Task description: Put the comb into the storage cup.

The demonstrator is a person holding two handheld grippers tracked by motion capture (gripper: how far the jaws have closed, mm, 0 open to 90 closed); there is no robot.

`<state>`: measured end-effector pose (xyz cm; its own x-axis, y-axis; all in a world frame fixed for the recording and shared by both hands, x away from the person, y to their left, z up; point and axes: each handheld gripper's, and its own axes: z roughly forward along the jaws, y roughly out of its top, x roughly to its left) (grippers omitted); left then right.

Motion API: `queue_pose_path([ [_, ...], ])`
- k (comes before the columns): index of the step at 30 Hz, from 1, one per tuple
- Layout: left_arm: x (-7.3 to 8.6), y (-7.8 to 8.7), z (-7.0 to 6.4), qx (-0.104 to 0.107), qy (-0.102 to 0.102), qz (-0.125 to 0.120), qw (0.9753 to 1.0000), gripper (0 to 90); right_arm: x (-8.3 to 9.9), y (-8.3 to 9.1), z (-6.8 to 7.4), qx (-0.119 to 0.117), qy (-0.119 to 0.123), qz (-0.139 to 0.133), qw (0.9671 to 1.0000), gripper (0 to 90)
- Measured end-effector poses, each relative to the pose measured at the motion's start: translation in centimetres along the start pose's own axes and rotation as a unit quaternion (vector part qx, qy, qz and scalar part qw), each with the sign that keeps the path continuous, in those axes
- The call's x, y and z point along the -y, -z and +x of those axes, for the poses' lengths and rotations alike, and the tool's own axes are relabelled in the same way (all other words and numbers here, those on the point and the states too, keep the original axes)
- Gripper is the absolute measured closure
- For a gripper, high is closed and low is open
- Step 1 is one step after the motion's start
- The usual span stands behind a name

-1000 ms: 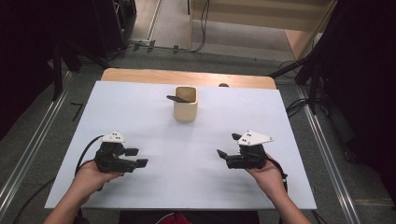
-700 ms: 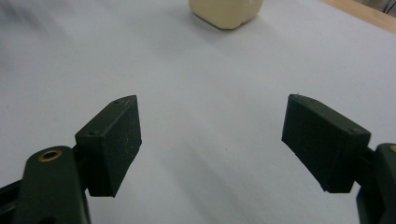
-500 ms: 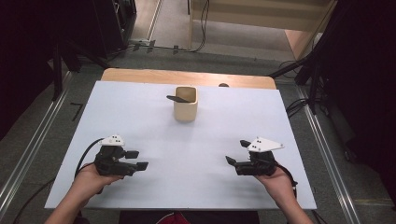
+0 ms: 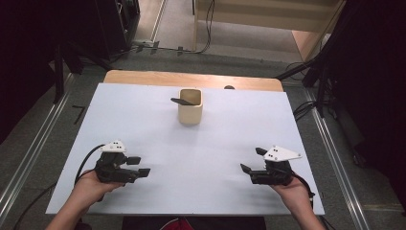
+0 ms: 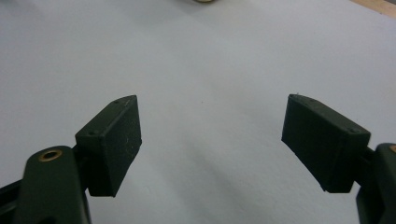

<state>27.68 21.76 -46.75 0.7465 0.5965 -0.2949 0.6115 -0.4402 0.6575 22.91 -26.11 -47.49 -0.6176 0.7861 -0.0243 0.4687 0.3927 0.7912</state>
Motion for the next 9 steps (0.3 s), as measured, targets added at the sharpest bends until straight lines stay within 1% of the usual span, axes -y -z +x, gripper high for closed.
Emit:
queue_pose_path([
  [6, 0.03, -0.06, 0.03, -0.002, -0.002, 0.001, 1.0000, 34.6, 0.14, -0.16, -0.04, 0.002, 0.004, 0.008, 1.0000, 18.3],
  [9, 0.02, -0.01, 0.04, -0.002, -0.003, 0.001, 1.0000, 34.6, 0.19, -0.23, -0.05, 0.003, 0.006, 0.008, 0.9999, 18.3],
])
